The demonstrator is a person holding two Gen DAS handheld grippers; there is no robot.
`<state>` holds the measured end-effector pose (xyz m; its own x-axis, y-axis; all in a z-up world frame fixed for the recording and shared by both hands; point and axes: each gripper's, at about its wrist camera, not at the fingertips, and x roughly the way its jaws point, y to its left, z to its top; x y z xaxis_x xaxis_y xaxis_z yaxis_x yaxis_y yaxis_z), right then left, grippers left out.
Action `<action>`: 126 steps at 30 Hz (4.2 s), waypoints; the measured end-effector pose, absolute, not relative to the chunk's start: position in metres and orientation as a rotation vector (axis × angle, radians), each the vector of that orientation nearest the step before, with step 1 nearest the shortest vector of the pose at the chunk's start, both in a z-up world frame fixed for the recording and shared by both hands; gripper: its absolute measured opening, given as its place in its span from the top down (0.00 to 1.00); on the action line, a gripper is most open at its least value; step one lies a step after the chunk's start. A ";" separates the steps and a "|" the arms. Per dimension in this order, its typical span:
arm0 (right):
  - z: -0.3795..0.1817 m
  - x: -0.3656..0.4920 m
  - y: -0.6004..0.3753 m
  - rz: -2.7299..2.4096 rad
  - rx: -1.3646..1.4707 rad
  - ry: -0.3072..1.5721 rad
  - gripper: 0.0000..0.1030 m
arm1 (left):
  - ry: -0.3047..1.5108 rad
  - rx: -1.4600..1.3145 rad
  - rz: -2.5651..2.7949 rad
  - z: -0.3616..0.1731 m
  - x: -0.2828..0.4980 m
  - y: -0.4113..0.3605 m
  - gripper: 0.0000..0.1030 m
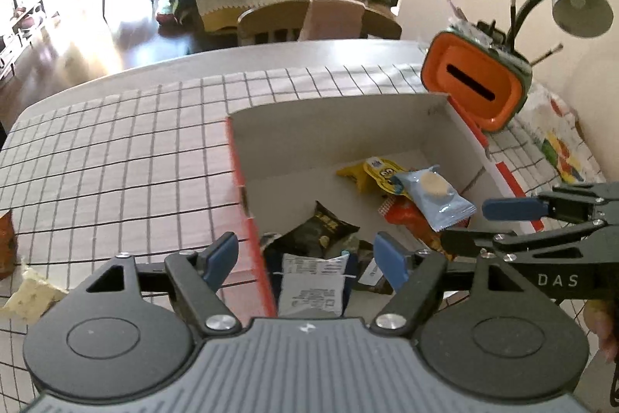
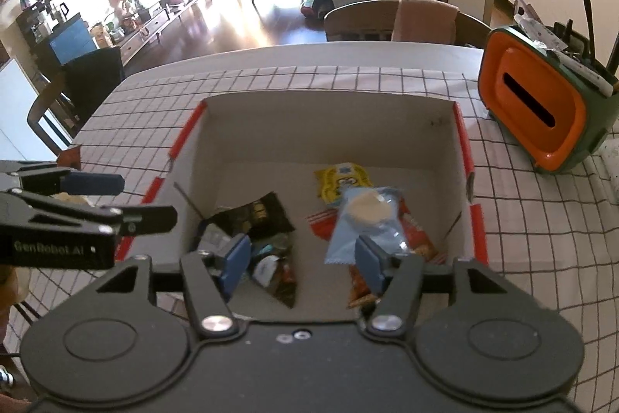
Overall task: Organize snacks
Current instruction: 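Open the right gripper to drop the blue pouch while the left drops the white packet, then move both grippers back over the Oreo bag and cream bag, then grasp the cream crinkled bag with the right gripper while the left grasps the red Oreo bag, then carry the cream bag with the right gripper while the left carries the Oreo bag to the box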
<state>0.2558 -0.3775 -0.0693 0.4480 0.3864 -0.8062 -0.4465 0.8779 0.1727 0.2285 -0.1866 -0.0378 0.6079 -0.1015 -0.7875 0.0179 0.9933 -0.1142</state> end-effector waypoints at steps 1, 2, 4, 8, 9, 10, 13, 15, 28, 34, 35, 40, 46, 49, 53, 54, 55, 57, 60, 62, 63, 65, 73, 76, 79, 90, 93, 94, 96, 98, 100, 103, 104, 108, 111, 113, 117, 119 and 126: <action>-0.067 0.253 -0.375 0.518 -0.065 0.979 0.42 | 0.908 -0.102 -0.067 -0.037 0.225 -0.183 0.25; -0.066 0.251 -0.373 0.518 -0.064 0.976 0.41 | 0.902 -0.107 -0.063 -0.035 0.221 -0.178 0.24; -0.062 0.246 -0.366 0.517 -0.065 0.971 0.38 | 0.891 -0.123 -0.056 -0.031 0.214 -0.167 0.22; -0.055 0.235 -0.353 0.523 -0.055 0.942 0.18 | 0.877 -0.151 -0.030 -0.027 0.200 -0.142 0.19; -0.053 0.233 -0.348 0.525 -0.059 0.940 0.18 | 0.875 -0.159 -0.024 -0.026 0.197 -0.135 0.19; -0.053 0.231 -0.344 0.525 -0.060 0.939 0.17 | 0.872 -0.168 -0.019 -0.026 0.193 -0.129 0.19; -0.049 0.225 -0.331 0.533 -0.055 0.934 0.10 | 0.855 -0.186 0.005 -0.024 0.183 -0.107 0.19; -0.046 0.220 -0.320 0.537 -0.059 0.922 0.07 | 0.842 -0.194 0.027 -0.023 0.174 -0.092 0.18; -0.052 0.193 -0.226 0.628 -0.095 0.929 0.00 | 0.861 -0.242 0.104 -0.038 0.131 0.018 0.18; -0.055 0.187 -0.178 0.689 -0.126 0.926 0.00 | 0.875 -0.256 0.121 -0.043 0.123 0.073 0.18; -0.056 0.186 -0.168 0.703 -0.134 0.924 0.00 | 0.876 -0.244 0.119 -0.044 0.124 0.082 0.18; -0.065 0.188 -0.125 0.759 -0.176 0.931 0.00 | 0.898 -0.208 0.085 -0.053 0.136 0.117 0.18; -0.081 0.190 -0.084 0.815 -0.192 0.966 0.00 | 0.931 -0.115 -0.015 -0.072 0.153 0.150 0.18; -0.090 0.190 -0.065 0.836 -0.218 0.974 0.00 | 0.945 -0.064 -0.056 -0.080 0.163 0.164 0.18; -0.107 0.192 -0.044 0.867 -0.260 0.986 0.00 | 0.981 0.047 -0.156 -0.093 0.180 0.172 0.18; -0.111 0.191 -0.038 0.876 -0.276 0.984 0.00 | 0.988 0.079 -0.180 -0.097 0.182 0.173 0.18; -0.115 0.191 -0.032 0.883 -0.292 0.984 0.00 | 0.997 0.115 -0.201 -0.101 0.185 0.173 0.18; -0.123 0.191 -0.020 0.894 -0.333 0.982 0.00 | 1.018 0.181 -0.239 -0.111 0.193 0.174 0.18; -0.135 0.193 -0.004 0.906 -0.394 0.976 0.01 | 1.049 0.245 -0.269 -0.123 0.204 0.175 0.18; -0.142 0.194 0.005 0.912 -0.428 0.970 0.01 | 1.065 0.265 -0.306 -0.128 0.210 0.176 0.18; -0.145 0.195 0.010 0.918 -0.448 0.964 0.02 | 1.073 0.280 -0.327 -0.130 0.214 0.176 0.18; -0.151 0.197 0.017 0.931 -0.489 0.952 0.02 | 1.084 0.314 -0.350 -0.135 0.219 0.176 0.18; -0.175 0.215 0.038 0.954 -0.532 0.994 0.13 | 1.117 0.284 -0.395 -0.151 0.244 0.184 0.18; -0.181 0.219 0.039 0.946 -0.527 1.018 0.18 | 1.113 0.277 -0.393 -0.156 0.247 0.184 0.18; -0.184 0.222 0.038 0.934 -0.518 1.026 0.25 | 1.103 0.257 -0.392 -0.159 0.249 0.183 0.18; -0.181 0.223 0.034 0.931 -0.486 1.019 0.44 | 1.111 0.177 -0.366 -0.159 0.250 0.185 0.54; -0.179 0.223 0.031 0.924 -0.472 1.019 0.44 | 1.104 0.167 -0.349 -0.158 0.246 0.184 0.61; -0.178 0.222 0.030 0.919 -0.472 1.021 0.45 | 1.104 0.159 -0.343 -0.158 0.246 0.185 0.64; -0.176 0.221 0.029 0.904 -0.479 1.021 0.45 | 1.099 0.144 -0.324 -0.157 0.243 0.185 0.68; -0.174 0.218 0.026 0.888 -0.480 1.021 0.45 | 1.094 0.140 -0.312 -0.156 0.240 0.184 0.73; -0.170 0.216 0.021 0.878 -0.462 1.020 0.45 | 1.090 0.139 -0.305 -0.155 0.236 0.181 0.78; -0.163 0.211 0.010 0.854 -0.435 1.015 0.45 | 1.085 0.119 -0.295 -0.154 0.231 0.177 0.87; -0.162 0.209 0.006 0.843 -0.426 1.016 0.45 | 1.081 0.111 -0.290 -0.153 0.228 0.176 0.89; -0.151 0.201 -0.014 0.811 -0.383 1.021 0.46 | 1.064 0.091 -0.287 -0.146 0.215 0.170 0.91; -0.141 0.193 -0.030 0.801 -0.345 1.019 0.46 | 1.047 0.080 -0.320 -0.136 0.204 0.166 0.91; -0.136 0.187 -0.040 0.794 -0.317 1.028 0.46 | 1.030 0.086 -0.331 -0.128 0.198 0.164 0.91; -0.125 0.175 -0.055 0.780 -0.278 1.024 0.46 | 1.009 0.105 -0.360 -0.113 0.195 0.159 0.91; -0.119 0.170 -0.063 0.774 -0.250 1.022 0.46 | 1.004 0.115 -0.345 -0.109 0.198 0.158 0.91; -0.106 0.160 -0.081 0.746 -0.145 1.014 0.46 | 0.960 0.122 -0.351 -0.096 0.203 0.163 0.29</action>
